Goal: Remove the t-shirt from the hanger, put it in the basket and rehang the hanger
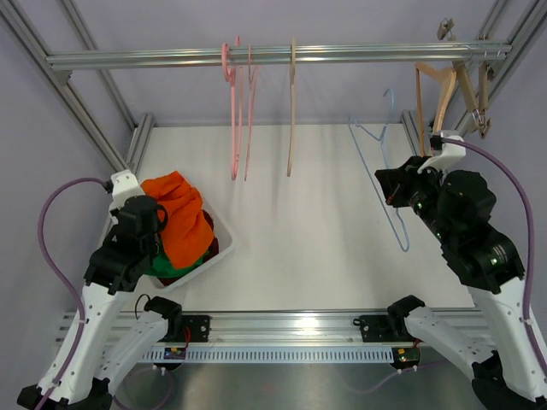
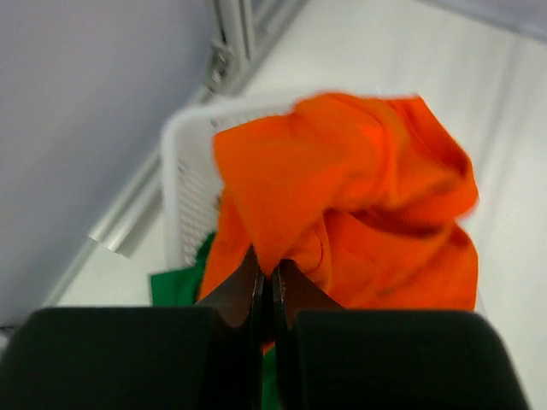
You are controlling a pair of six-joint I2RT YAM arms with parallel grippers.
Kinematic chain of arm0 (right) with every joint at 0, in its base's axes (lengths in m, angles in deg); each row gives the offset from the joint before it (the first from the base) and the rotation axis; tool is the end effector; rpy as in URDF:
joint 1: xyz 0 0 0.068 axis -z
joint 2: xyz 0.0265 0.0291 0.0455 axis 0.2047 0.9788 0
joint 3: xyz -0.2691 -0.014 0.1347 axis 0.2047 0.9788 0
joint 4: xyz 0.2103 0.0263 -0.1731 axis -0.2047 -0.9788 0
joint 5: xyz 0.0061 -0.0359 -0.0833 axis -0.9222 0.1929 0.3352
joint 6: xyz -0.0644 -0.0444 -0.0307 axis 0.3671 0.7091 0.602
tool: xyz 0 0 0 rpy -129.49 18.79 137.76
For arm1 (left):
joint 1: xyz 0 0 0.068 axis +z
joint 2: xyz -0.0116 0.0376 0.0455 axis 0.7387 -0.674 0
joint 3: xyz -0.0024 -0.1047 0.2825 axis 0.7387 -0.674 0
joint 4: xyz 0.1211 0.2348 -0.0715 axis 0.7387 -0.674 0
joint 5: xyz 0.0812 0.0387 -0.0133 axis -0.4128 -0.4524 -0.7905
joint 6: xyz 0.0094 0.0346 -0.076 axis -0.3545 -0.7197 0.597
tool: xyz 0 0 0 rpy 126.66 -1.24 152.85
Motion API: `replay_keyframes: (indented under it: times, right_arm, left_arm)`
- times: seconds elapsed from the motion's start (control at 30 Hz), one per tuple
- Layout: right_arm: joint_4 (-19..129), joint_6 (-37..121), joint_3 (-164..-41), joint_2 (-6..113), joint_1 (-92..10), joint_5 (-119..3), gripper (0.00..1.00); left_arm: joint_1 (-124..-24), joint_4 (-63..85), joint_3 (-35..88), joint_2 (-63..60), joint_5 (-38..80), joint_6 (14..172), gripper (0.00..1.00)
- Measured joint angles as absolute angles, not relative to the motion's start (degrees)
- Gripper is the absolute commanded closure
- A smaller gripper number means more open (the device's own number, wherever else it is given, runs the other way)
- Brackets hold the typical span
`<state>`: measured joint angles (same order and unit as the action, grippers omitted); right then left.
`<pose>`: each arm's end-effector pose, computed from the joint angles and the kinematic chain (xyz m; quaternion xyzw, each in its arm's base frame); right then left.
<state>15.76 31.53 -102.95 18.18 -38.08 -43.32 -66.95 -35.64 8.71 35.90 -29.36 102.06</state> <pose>0.1388 0.0585 0.4834 -0.0215 0.7600 0.1964 0.6191 0.1435 0.0021 0.3623 -0.1905 0.8012 0.1309 0.5519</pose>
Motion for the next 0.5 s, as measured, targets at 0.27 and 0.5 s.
replay_keyframes:
  times: [0.27,0.5]
  right_arm:
    - [18.4,33.8,-104.6,24.6,-38.1,-41.2,1.00]
    - [19.5,36.7,-110.1,28.5,-38.1,-38.3,1.00]
  left_arm:
    - [-64.7,-40.5,-3.2,37.4,-19.2,118.0,0.68]
    - [-63.2,-41.6,-7.7,43.5,-17.9,124.2,0.04]
